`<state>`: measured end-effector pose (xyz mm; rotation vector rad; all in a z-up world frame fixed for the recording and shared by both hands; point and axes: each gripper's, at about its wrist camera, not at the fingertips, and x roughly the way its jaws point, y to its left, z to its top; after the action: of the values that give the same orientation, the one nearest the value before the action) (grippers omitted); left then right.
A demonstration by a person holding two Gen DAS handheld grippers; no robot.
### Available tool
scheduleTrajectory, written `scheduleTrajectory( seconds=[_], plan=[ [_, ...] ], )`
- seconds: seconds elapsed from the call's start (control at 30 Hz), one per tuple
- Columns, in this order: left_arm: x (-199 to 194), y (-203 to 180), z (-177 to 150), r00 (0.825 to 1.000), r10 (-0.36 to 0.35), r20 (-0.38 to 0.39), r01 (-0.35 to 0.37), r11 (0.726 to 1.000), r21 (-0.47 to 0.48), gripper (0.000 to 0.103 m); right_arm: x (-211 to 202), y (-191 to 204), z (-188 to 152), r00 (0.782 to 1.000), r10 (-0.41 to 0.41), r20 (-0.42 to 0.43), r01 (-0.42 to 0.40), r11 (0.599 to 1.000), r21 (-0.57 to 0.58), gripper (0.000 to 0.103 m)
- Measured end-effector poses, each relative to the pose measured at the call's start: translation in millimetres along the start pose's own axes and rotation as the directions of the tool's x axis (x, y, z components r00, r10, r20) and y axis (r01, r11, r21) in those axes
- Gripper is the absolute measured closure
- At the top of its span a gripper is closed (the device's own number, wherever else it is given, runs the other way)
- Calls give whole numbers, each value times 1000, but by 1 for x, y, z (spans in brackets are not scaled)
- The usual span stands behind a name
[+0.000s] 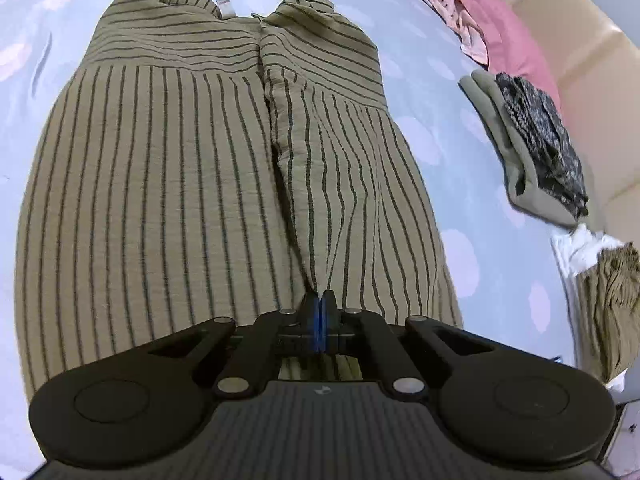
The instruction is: Fold clothes
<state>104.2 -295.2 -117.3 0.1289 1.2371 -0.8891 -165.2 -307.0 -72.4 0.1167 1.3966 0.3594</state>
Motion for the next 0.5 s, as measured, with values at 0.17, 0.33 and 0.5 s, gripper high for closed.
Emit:
scheduleTrajectory(
  seconds=[0.17, 0.33, 0.5],
  plan=[
    [6, 2, -4, 998, 58, -2, -58, 998, 19, 103, -10, -9, -19, 989, 114, -91, -106, 990, 90, 35],
    [1, -2, -14, 998, 47, 36, -49, 998, 32, 101, -8, -27, -32, 983, 142, -119, -116, 972, 205, 33],
    [-31, -11, -36, 1000, -1, 28, 0, 999, 49, 79, -2, -36, -40, 998, 51, -34, -39, 958, 283, 31]
  ],
)
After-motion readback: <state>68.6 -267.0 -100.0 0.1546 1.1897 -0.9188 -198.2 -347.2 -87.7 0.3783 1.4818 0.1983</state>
